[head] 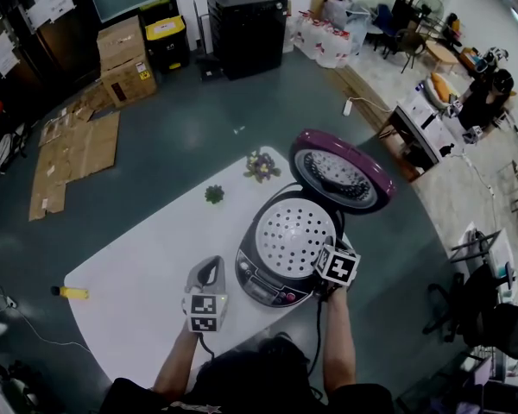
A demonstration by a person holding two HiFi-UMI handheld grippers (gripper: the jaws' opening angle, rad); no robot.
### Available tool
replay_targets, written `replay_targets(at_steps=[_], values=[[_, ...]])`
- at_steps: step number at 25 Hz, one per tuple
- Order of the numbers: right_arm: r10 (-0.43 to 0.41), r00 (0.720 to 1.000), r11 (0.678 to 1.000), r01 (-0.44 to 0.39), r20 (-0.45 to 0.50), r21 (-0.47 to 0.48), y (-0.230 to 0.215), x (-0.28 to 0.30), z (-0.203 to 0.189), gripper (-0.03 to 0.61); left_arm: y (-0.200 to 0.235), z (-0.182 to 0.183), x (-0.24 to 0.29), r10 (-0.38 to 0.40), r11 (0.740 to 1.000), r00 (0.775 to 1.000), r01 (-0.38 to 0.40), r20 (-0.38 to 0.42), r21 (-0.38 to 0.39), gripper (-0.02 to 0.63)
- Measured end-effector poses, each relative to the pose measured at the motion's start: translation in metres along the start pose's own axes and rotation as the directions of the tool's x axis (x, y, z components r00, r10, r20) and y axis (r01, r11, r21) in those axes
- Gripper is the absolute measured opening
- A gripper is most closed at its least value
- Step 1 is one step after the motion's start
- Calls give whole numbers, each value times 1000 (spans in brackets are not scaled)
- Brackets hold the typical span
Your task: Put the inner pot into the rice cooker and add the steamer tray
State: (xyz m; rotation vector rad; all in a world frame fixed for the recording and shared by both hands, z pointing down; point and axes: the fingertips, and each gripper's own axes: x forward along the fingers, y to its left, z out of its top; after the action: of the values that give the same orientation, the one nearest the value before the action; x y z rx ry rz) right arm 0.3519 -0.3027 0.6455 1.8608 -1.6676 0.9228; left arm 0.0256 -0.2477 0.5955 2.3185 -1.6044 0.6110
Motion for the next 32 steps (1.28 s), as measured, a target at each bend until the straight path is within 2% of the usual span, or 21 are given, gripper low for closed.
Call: replay_targets(at_steps=[4, 6, 12, 20, 23, 27, 32], values=[[13, 1000, 1000, -13, 9, 10, 1, -2, 1, 40, 1, 1, -3, 0, 1000, 1000, 0, 1, 1, 11], [29, 999, 999, -30, 18, 12, 4, -2, 2, 107, 1, 0, -4, -1, 1000, 1000, 1, 2, 3, 11], [82, 996, 997, -81, 44, -21, 15, -10, 1, 221, 2, 1, -12, -2, 1000, 1000, 2, 17, 9, 11], [89, 991, 994, -83, 100, -64, 20, -45, 6, 221, 0, 9, -35, -7, 1000, 998, 6, 57, 18, 11], [108, 982, 992, -98, 153, -73, 26, -67, 9, 221, 0, 10, -46, -8, 1000, 997, 6, 77, 22, 11], [159, 957, 985, -138, 242, -101, 45, -104, 11, 221, 1, 12, -64, -9, 1000, 995, 6, 101, 28, 11], [261, 911, 961, -214, 321, -175, 87, -148, -1, 221, 4, 14, -93, -1, 999, 990, -5, 138, 49, 11]])
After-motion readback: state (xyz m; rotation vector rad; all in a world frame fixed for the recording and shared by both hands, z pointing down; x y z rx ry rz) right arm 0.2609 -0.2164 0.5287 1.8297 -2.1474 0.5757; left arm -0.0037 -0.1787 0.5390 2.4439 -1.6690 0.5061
